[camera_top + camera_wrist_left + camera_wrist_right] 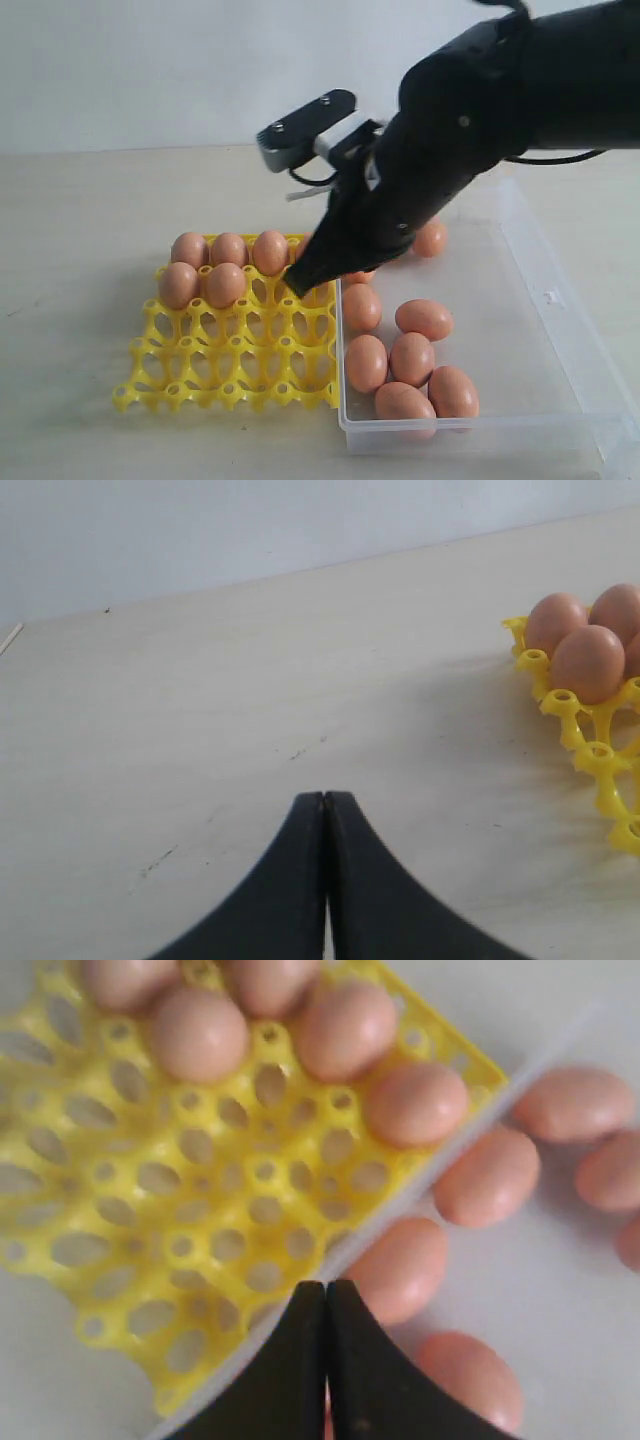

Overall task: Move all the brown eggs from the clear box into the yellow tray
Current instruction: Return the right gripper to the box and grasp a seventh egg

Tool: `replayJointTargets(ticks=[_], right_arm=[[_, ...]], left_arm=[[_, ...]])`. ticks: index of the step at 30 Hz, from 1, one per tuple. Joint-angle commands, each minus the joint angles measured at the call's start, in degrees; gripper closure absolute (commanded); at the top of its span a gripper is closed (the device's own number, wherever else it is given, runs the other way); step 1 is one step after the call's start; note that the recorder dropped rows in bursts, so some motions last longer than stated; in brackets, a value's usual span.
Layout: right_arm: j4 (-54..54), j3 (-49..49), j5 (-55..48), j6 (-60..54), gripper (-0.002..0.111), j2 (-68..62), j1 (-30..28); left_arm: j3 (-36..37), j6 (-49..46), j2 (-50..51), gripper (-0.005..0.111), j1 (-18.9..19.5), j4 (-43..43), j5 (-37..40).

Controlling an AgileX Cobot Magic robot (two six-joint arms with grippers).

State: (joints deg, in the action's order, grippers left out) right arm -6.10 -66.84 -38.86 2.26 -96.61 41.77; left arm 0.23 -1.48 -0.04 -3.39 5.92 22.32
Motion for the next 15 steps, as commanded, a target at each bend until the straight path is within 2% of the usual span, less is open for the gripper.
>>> replayJointTargets(ticks=[1,4,9,11,15], right_arm=[[-0.5,-0.5,-6.0,-0.7,0.105,1.6,-6.3],[-0.6,-0.5,-6.3,-2.8,0.091,0.1,-9.9],[-2.8,-0.5,-7.7,-8.5,0.054,-2.1,-11.1],[-3.4,-0.5,-6.4,-8.7,0.047,-2.4,-11.1],[-3.4,-0.5,-2.9,-11.7,0.046,-3.2,-11.1]], left_arm=[[-0.2,0.3,0.0,0.107,0.1,-0.1,-0.5],[-0.2,0.3,0.0,0.107,0.1,-0.1,-0.5],[-0.2,0.3,0.0,0.107,0.1,-0.1,-0.5],[-0.2,0.3,0.0,0.107,0.1,-0.1,-0.5],[-0.2,0.3,0.0,0.107,0.1,-0.1,-0.5]])
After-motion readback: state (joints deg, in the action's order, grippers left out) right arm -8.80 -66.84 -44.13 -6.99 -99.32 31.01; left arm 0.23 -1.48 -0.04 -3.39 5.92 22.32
